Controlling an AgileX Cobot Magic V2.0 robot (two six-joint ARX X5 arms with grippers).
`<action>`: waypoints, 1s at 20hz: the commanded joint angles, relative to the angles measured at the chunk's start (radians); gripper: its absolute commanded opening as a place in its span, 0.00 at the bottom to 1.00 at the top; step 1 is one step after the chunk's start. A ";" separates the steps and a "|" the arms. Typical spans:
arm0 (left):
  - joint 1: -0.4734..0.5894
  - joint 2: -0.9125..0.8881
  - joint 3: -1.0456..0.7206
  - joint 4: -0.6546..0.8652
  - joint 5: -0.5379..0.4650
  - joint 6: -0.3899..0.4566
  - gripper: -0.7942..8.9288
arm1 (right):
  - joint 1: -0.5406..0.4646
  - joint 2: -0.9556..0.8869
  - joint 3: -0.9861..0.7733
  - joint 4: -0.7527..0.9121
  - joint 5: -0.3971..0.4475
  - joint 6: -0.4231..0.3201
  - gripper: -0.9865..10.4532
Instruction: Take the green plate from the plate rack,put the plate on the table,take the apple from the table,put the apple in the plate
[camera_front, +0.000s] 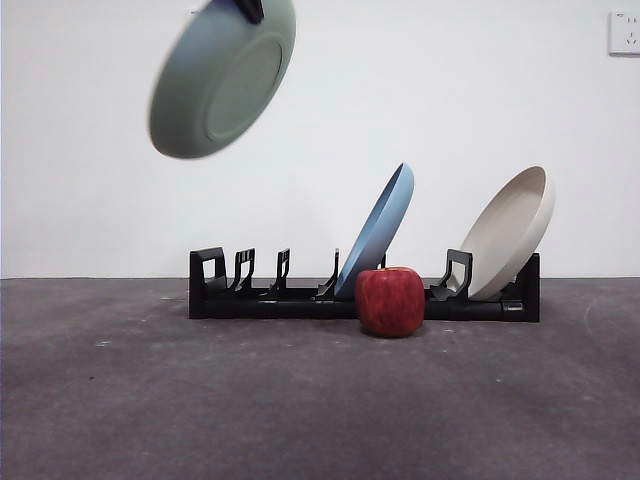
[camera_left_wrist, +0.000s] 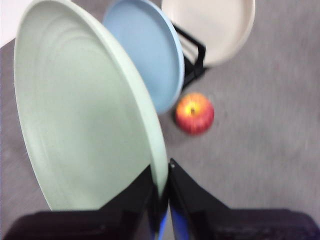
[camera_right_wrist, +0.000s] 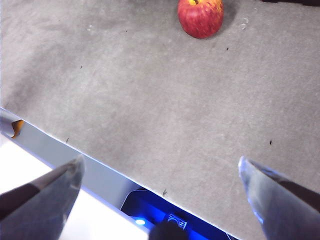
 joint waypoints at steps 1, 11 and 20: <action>-0.107 0.008 0.000 -0.099 -0.146 0.032 0.07 | 0.003 0.000 0.002 0.005 0.000 0.007 0.69; -0.433 0.034 -0.384 0.050 -0.402 0.001 0.07 | 0.003 -0.001 0.002 0.005 -0.002 0.010 0.69; -0.510 0.268 -0.511 0.269 -0.457 0.000 0.07 | 0.003 0.000 0.002 0.005 -0.002 0.014 0.69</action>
